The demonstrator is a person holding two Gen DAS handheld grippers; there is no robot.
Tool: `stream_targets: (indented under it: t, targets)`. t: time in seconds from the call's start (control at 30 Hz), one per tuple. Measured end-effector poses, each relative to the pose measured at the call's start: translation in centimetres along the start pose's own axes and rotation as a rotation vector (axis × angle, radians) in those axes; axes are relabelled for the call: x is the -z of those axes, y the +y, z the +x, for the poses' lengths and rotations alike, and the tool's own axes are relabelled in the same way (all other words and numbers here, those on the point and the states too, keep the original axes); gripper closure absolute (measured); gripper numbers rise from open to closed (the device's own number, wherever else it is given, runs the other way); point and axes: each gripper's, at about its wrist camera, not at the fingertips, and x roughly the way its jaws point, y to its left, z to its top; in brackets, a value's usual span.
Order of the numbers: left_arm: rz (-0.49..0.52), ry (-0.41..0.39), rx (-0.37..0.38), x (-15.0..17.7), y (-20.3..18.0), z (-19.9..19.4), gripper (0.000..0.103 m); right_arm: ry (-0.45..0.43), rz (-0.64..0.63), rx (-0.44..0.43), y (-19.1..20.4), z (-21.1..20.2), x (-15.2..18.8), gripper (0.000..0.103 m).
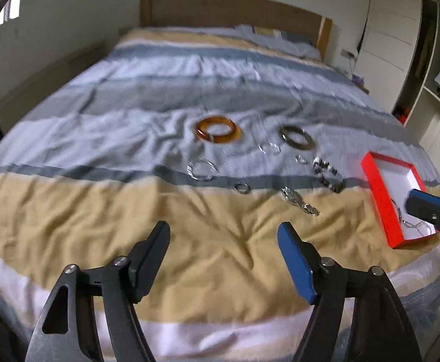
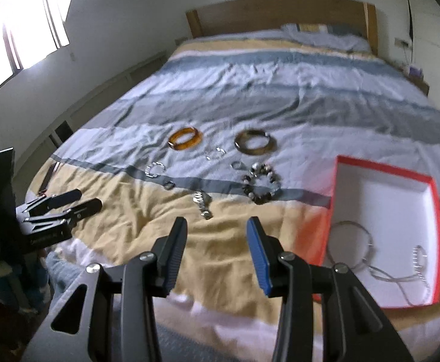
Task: Organize jewelry
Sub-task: 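Grasp the small silver ring with the left tool while the right tool grasps the watch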
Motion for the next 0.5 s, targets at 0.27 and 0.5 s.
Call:
stream_targets:
  t: [0.27,0.5]
  targets:
    - [-0.036,0.077,0.058,-1.8,-0.1,6.8,0.043,0.053,0.057,-0.008,-3.0,6.0,-0.9,0.064]
    - [-0.073,0.107,0.080,-3.0,0.2,10.2,0.049,0.054,0.084,-0.020,-4.3,8.5,-2.6,0.064]
